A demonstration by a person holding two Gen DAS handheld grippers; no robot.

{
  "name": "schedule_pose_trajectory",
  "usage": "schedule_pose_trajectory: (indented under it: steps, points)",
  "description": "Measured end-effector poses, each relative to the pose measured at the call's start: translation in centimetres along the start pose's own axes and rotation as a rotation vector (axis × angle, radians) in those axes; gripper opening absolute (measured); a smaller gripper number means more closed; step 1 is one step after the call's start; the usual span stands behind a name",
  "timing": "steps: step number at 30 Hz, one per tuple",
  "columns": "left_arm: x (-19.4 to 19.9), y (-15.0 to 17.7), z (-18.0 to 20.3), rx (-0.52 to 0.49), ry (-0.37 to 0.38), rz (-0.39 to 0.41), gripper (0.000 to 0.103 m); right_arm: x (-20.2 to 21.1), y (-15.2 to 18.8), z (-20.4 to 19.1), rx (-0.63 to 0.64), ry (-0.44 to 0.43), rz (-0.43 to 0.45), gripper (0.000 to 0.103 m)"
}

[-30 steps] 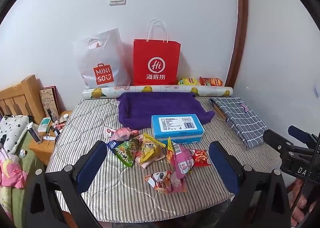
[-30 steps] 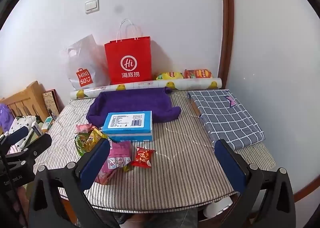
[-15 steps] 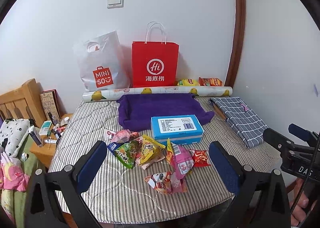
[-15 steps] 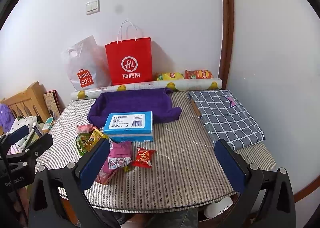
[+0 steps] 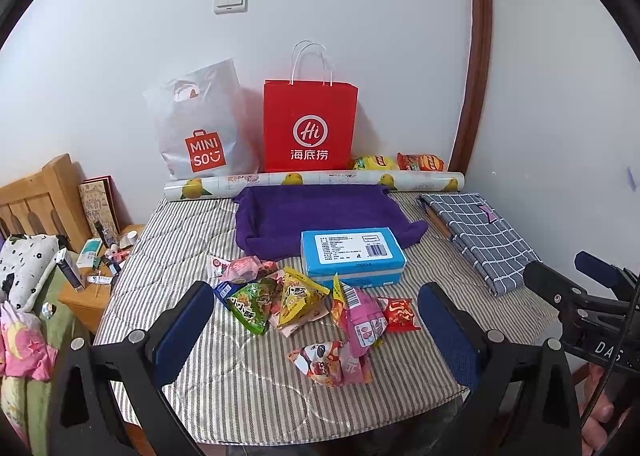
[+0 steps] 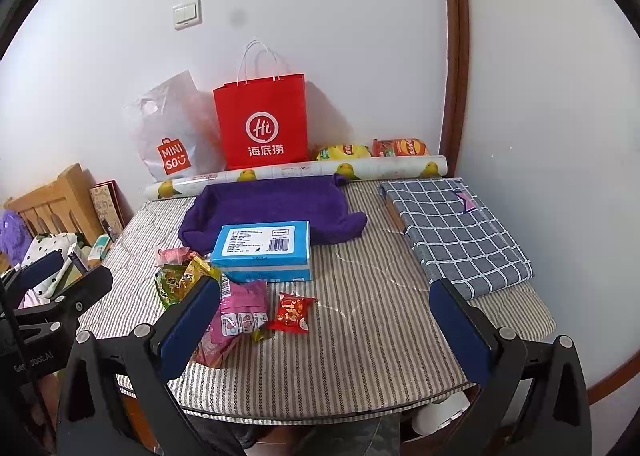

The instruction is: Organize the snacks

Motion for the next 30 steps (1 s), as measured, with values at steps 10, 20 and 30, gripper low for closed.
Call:
schedule_pose_trajectory:
  steps: [10,20,30]
  points:
    - [0.05,0.08,0.09,0.012,0.018,0.010,0.103,0.22,-0.04,-0.10,-0.003,0.000,0.003,0.103]
    - [0.34,0.04,0.26,0.024,0.025,0.018,0.103,0.29,-0.21,-0.49,0.003,-0.010,0.002,0.103]
    - [0.75,0.13,0.31,0.020,0.020,0.022,0.103,0.58,-0.21,-0.90,0.009,-0.013,0.008,0.103]
Point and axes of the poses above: each gripper's, at about its wrist camera, not at the fingertips, and x roughly against the way its jaws point, z to its right, y to its underside, the point moved 2 cm from there along -x, roughly the way its jaws point, and after that the axes turned 4 degrees about -x, right-handed, at the moved point
